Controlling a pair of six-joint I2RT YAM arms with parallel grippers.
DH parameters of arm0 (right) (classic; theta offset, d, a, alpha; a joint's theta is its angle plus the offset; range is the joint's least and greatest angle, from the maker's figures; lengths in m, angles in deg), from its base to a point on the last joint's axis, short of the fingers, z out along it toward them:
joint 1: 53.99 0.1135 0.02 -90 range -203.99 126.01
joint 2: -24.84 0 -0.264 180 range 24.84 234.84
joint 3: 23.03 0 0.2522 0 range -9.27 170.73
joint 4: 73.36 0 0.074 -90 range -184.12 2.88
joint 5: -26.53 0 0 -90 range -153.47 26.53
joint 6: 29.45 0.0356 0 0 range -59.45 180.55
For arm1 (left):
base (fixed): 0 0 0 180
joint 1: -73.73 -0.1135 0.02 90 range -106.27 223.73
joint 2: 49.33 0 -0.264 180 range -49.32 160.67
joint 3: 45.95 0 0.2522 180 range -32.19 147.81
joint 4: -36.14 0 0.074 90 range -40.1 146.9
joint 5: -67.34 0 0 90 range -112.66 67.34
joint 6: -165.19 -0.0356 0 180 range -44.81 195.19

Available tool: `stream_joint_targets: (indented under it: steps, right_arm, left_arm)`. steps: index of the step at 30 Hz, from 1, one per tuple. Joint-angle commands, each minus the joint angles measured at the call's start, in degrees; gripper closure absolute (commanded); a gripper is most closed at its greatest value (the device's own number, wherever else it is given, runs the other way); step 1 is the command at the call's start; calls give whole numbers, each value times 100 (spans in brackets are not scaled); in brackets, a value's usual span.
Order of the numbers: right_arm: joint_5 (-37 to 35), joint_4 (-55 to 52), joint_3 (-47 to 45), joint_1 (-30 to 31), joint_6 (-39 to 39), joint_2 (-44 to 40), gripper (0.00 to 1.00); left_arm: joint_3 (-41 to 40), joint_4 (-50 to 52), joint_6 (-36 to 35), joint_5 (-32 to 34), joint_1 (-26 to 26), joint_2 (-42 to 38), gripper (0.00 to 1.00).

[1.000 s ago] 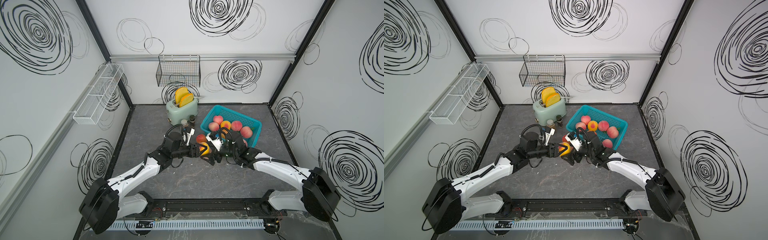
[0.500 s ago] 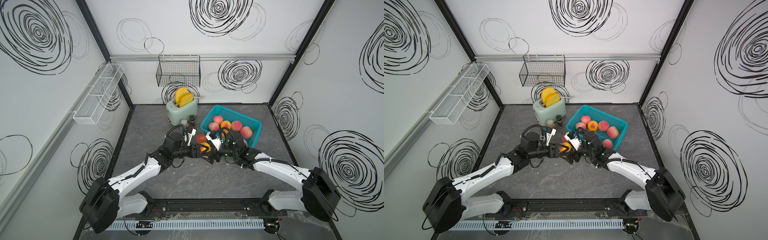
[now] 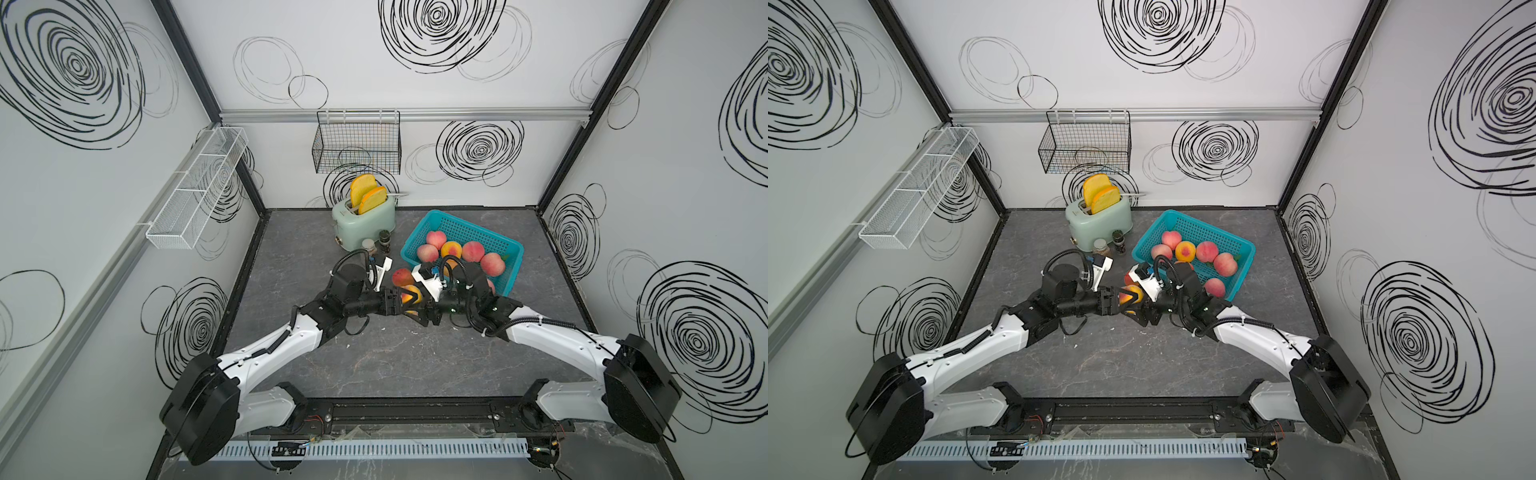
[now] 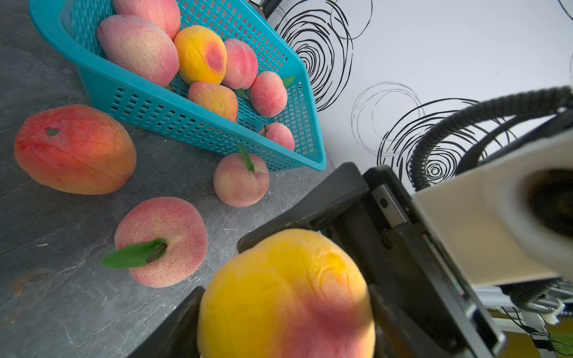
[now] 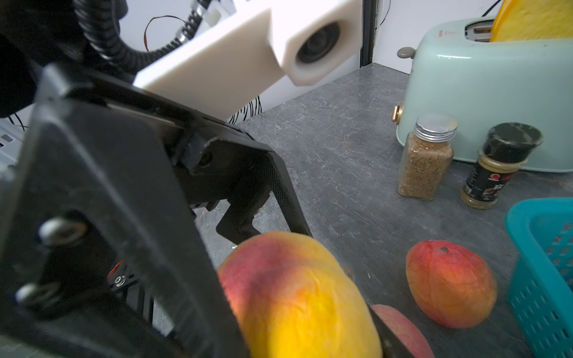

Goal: Put the peaches into the basket
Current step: Pick up the peach from the center of the board.

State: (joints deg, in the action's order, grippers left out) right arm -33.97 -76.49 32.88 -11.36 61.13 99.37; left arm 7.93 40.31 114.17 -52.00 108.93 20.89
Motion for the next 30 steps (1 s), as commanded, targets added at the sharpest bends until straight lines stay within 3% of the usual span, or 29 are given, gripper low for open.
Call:
stream_joint_targets:
  steps: [1,8,19,30]
  right_arm:
    - [-47,151,-32,0,-58,2,37]
    - [-229,-142,78,-96,-51,145,41]
    - [-301,-198,112,-633,280,137,42]
    - [-416,-770,665,-1576,267,246,42]
  left_arm:
    - [22,-342,48,-116,83,98,25]
    - [12,-249,-11,-79,-33,33,7]
    - [-20,111,-209,60,-342,-225,3]
    - [-100,91,-334,227,-417,-150,3]
